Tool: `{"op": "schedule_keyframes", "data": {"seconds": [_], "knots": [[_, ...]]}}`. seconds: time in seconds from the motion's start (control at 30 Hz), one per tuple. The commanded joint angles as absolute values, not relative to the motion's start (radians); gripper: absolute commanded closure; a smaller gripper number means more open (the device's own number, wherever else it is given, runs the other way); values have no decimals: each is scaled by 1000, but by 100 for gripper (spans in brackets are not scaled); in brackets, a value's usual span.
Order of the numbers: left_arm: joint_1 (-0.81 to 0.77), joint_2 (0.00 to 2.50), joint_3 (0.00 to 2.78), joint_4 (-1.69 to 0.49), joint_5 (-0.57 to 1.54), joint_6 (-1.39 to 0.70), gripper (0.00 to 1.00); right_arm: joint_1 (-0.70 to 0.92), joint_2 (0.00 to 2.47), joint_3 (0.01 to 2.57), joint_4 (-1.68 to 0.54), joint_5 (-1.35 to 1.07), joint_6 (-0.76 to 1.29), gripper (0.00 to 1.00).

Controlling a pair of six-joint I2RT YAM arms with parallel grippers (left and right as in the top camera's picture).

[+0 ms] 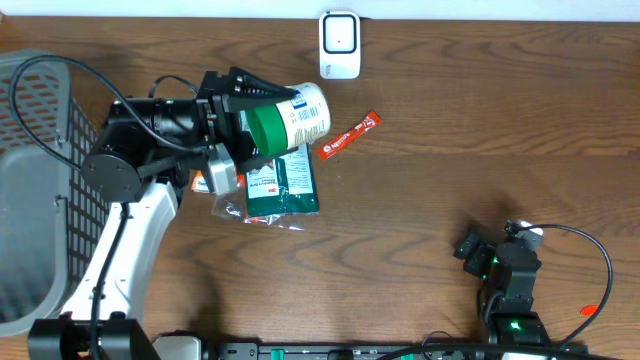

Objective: Scan the item barcode
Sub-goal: 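Rotate the held jar with the left gripper, turning its label sideways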

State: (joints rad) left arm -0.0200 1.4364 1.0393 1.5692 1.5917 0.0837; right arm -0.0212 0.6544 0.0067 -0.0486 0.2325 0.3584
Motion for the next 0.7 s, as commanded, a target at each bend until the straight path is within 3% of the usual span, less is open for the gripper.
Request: {"op": "schedule_keyframes", "data": {"seconds": [0.0, 0.67], "knots": [[-16, 1394, 1093, 1586, 1571, 124, 66, -19, 655, 6, -54, 231, 350, 1], [-17, 1251, 1095, 1584, 1571, 133, 71, -19, 655, 6, -55, 227, 350, 1]]}}
